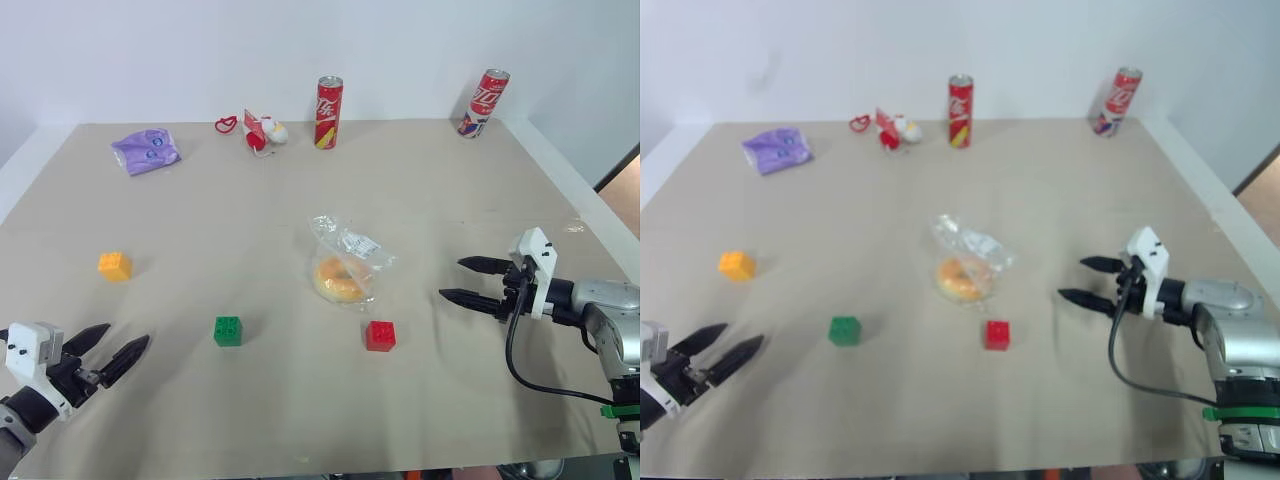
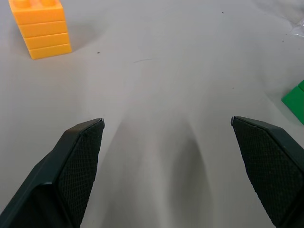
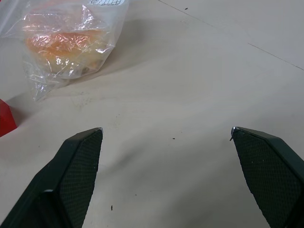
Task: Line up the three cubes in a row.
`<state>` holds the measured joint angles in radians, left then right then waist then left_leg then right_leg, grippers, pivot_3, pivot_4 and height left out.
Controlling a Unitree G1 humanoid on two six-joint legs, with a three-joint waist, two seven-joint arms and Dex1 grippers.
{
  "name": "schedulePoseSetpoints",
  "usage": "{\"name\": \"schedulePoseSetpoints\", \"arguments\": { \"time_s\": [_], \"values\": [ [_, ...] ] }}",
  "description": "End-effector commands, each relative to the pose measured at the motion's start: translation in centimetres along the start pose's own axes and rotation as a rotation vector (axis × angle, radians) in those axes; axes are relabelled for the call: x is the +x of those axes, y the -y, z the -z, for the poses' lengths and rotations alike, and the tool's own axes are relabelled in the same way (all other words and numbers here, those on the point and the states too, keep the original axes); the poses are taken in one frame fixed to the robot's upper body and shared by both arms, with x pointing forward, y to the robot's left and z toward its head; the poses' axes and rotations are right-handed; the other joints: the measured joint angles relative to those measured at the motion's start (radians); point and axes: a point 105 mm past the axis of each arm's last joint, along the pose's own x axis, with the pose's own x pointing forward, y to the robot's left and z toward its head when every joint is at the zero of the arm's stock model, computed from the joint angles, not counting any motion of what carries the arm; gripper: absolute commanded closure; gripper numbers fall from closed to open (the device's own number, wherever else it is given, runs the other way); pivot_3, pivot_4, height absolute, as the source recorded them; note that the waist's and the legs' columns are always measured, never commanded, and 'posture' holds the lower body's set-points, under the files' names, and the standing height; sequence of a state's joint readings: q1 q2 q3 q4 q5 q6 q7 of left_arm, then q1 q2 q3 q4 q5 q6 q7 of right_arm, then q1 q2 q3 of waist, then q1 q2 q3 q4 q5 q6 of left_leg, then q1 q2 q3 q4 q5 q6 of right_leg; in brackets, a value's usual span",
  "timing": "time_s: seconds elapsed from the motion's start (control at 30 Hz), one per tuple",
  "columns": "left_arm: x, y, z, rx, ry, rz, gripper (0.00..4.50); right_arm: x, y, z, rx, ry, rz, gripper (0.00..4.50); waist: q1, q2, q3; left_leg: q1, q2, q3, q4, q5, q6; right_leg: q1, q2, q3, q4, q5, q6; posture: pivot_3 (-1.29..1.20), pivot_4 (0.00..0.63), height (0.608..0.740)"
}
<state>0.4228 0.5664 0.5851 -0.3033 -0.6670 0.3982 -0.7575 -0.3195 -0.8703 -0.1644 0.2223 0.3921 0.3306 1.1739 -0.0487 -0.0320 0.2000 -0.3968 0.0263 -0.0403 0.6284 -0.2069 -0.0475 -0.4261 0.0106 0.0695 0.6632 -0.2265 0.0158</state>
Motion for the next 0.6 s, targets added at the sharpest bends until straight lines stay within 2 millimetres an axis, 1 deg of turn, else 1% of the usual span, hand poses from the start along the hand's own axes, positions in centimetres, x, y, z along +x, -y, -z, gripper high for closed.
{"name": "schedulePoseSetpoints", "arguments": {
  "time_s": [0.03,0.13,0.27,0.33,0.4,0.47,0.6],
  "values": [
    [0.3,0.6,-0.9,0.028,0.012,0.041,0.08,-0.3,0.3,-2.4,-0.061,0.051,0.013,0.00,0.000,0.000,0.000,0.000,0.000,0.000,0.000,0.000,0.000,0.000,0.000,0.000,0.000,0.000,0.000,0.00,0.150,0.740],
    [1.0,1.4,-2.3,0.041,0.038,0.102,0.08,0.4,0.1,-3.5,-0.086,0.070,0.008,0.00,0.000,0.000,0.000,0.000,0.000,0.001,0.000,0.000,0.000,0.000,0.000,0.001,0.000,0.000,0.000,0.00,0.150,0.740],
    [1.3,2.1,-2.7,0.075,0.020,0.155,0.08,0.5,0.3,-4.2,-0.096,0.075,0.011,0.00,0.000,0.000,0.000,0.001,0.001,0.001,0.001,0.000,0.000,0.000,0.001,0.001,0.000,0.001,0.000,0.00,0.150,0.740],
    [1.3,2.5,-3.2,0.090,0.022,0.182,0.08,0.7,0.3,-4.8,-0.120,0.076,0.004,0.00,0.000,0.000,0.000,0.001,0.001,0.003,0.001,-0.001,-0.001,0.000,0.001,0.002,0.000,0.001,0.000,0.00,0.150,0.740],
    [1.6,3.2,-4.0,0.107,0.042,0.222,0.08,1.2,0.2,-6.0,-0.147,0.087,-0.007,0.00,0.000,0.000,0.000,0.001,0.001,0.004,0.001,-0.002,0.000,0.000,0.001,0.003,0.000,0.000,0.000,0.00,0.150,0.740],
    [2.4,4.1,-5.4,0.127,0.081,0.262,0.08,2.1,-0.3,-7.5,-0.189,0.107,-0.038,0.00,-0.001,0.000,0.000,0.001,0.001,0.005,0.001,-0.002,0.000,0.000,0.001,0.004,0.000,0.000,0.000,0.00,0.150,0.740],
    [3.9,6.7,-8.0,0.170,0.122,0.381,0.08,3.8,-2.0,-10.5,-0.279,0.133,-0.133,0.00,0.000,0.000,0.000,0.001,0.002,0.006,0.004,-0.002,0.000,0.000,0.002,0.004,0.001,0.002,0.002,0.00,0.150,0.740]
  ]
}}
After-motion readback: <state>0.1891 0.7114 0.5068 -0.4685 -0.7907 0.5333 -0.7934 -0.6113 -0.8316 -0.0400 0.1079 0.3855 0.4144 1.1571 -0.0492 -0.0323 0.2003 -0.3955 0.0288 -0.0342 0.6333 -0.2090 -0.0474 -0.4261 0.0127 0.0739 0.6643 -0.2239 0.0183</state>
